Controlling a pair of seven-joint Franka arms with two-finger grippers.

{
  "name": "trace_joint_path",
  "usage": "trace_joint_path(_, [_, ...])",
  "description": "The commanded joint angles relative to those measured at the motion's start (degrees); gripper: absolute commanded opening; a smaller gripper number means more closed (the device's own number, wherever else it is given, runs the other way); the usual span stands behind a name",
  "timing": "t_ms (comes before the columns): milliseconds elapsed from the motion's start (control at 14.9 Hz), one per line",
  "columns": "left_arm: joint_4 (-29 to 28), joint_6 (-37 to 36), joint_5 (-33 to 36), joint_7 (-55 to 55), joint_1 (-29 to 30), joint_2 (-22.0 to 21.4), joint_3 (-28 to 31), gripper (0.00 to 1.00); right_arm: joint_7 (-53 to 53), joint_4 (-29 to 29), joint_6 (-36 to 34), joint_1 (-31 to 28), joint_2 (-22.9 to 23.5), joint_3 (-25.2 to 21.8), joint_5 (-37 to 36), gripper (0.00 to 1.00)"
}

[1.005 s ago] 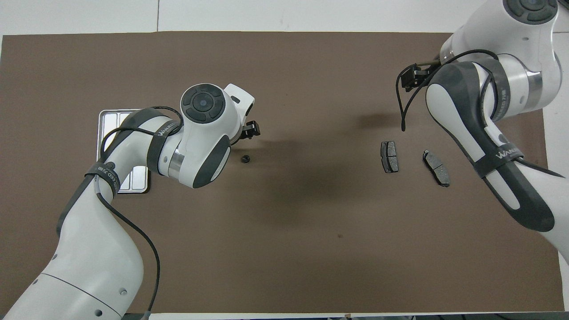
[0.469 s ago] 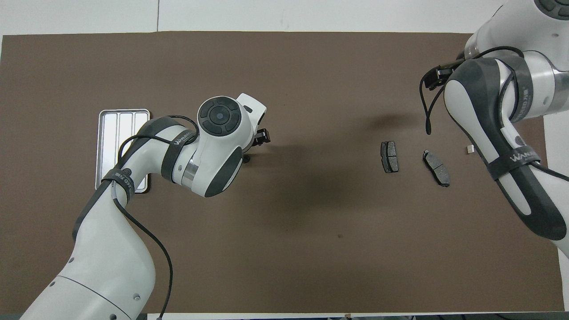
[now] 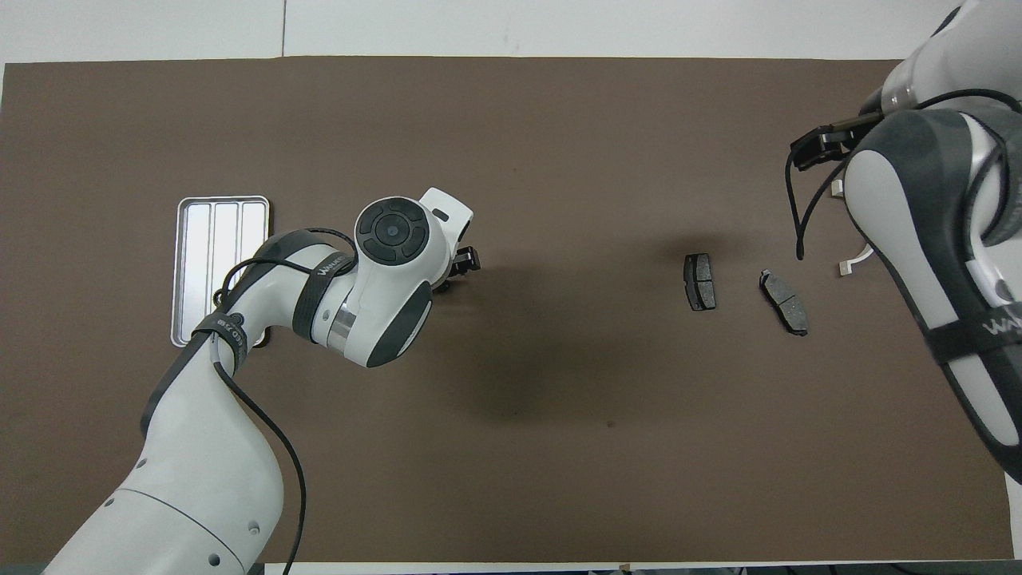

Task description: Pick bearing gear from pile to tray

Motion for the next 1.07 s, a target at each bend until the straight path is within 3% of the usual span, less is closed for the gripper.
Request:
trace_joint_path(0, [-2.4,0.1,0.3,-1.6,-1.9,-2.2,0.7,0.99,-0.2,-3.4,-3.7,0.3,-5.6,-0.6,1.7,1.00])
trace_joint_path(268, [-3.9,0.6,0.3,-1.6,-1.9,-2.7,0.7,0.98,4.0,-6.3,-6.5,2.3,-9.8,-0.6,2.0,1.00])
trace_joint_path(469, [-4.3,0.6,0.3,-1.2,-1.7,-2.8,0.8,0.91,5.8,-6.7,-9.0,2.4,-10.7,-0.6,3.5,1.00])
trace_joint_path(536, [-4.3,0.5,0.3,-1.2,-1.7,-2.8,0.8,0.84,6.0,-6.7,-9.7,2.4,-10.9,-0.6,4.0,1.00])
trace_joint_path(737, [-4.1,-0.1,0.3,-1.5,-1.8,-2.8,0.8,0.20,8.9,-6.2,-9.9,2.4,-10.9,-0.5,6.0,1.00])
trace_joint_path(871, [-3.6,-0.5,0.3,-1.5,-1.7,-2.8,0.8,0.00,9.3,-6.2,-9.2,2.4,-10.8,-0.4,6.4,1.00])
trace_joint_path(1005, [-2.9,-2.0,0.4,-1.1,-1.3,-2.7,0.9,0.00,10.8,-6.1,-8.6,2.3,-10.7,-0.2,7.3,1.00])
